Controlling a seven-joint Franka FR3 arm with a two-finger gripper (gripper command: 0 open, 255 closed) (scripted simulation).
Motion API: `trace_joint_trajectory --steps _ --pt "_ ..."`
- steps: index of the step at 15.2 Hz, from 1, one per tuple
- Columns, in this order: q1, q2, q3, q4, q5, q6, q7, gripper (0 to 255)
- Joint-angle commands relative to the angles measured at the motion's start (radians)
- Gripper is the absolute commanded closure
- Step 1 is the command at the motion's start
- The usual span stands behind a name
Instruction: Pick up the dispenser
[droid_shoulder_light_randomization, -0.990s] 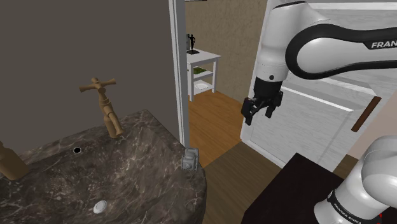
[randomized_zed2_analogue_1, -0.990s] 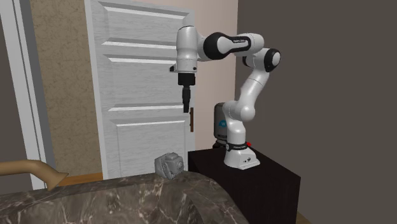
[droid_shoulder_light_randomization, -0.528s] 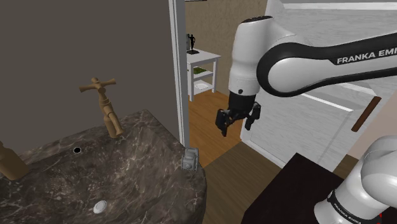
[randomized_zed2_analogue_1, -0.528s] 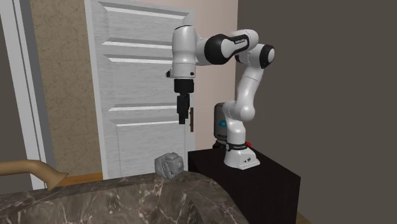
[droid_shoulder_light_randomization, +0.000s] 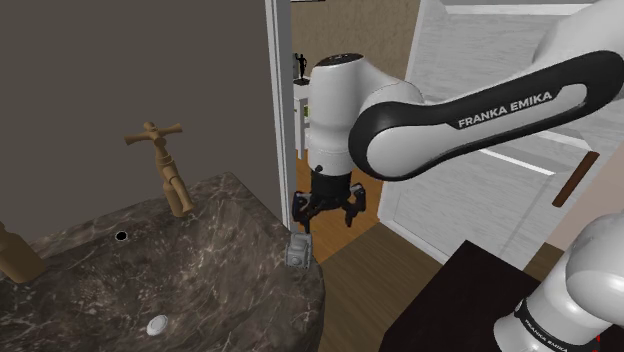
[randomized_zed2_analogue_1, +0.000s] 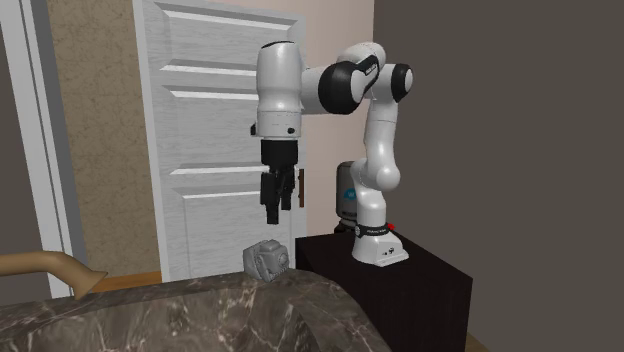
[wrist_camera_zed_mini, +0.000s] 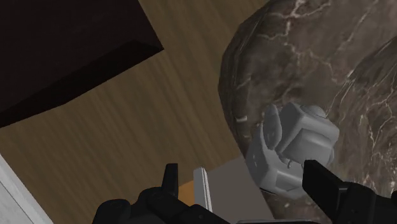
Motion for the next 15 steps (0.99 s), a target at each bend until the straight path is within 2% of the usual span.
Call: trace_joint_trajectory --steps 1,4,12,14,15 --pt "0.002 0.091 0.036 0.061 -0.057 0.015 0.101 0" --pt "0.032 0.24 0.062 0.168 -0.165 0.02 0.245 0" --pt "0.05 0.297 0.05 0.118 -0.211 0.111 0.283 0" --pt "0.05 0.297 0.05 0.118 -0.211 0.111 0.283 0" --pt "0.05 0.296 0.05 0.117 -0.211 0.112 0.283 255"
